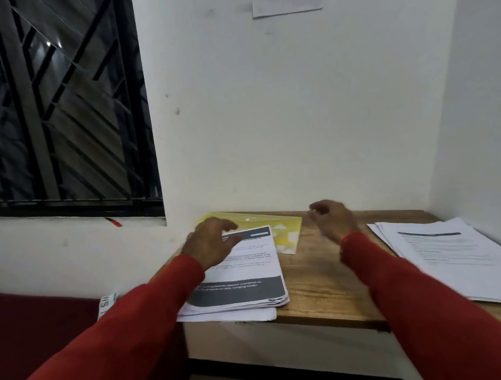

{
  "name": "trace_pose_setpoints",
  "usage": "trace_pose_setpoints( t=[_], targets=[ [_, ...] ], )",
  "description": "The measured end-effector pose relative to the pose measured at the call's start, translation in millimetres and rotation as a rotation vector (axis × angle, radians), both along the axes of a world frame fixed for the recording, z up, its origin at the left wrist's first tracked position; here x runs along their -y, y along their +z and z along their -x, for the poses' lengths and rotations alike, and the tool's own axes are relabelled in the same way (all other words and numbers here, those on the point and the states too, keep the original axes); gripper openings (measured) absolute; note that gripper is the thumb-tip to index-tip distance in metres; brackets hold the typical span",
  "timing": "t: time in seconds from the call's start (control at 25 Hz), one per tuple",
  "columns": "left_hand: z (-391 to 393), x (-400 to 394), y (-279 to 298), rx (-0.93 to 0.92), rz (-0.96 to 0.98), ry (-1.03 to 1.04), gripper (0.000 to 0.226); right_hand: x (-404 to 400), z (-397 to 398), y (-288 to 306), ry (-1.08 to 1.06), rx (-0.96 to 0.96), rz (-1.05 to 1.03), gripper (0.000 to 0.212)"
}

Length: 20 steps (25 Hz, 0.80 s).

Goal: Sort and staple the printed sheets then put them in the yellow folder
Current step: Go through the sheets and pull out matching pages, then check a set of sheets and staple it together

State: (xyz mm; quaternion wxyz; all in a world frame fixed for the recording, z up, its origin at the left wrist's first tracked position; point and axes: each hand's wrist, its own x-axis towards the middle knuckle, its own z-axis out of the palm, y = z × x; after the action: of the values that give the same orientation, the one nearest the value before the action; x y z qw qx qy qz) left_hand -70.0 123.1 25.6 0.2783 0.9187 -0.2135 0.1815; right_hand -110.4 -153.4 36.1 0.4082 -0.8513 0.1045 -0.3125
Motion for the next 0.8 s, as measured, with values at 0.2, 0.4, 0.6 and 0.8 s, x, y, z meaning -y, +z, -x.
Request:
trace_pose_setpoints(
  t=[0.2,0.4,0.6,0.8],
  targets=[
    [35.5,103.3,10.6,-0.358,0.184,-0.389,0.038,144.3,60.9,11.3,-0.354,-0.224,0.162,0.039],
    [62.1,204.8,-3.3,-0.806,0.253,-0.537,0.031,231.5,119.6,-31.3,-0.583,-0.586,0.274,0.061],
    [71.2,284.0,-9.9,-0.977,0.422,-0.487,0.044,243.5,130.1,-58.4,-0.589,-0.594,0.279,0.066],
    [67.3,320.9,-3.1,-1.047,0.430,-0.416,0.036,246.5,124.7,-62.2,-0.561,-0.574,0.258,0.061]
  ],
)
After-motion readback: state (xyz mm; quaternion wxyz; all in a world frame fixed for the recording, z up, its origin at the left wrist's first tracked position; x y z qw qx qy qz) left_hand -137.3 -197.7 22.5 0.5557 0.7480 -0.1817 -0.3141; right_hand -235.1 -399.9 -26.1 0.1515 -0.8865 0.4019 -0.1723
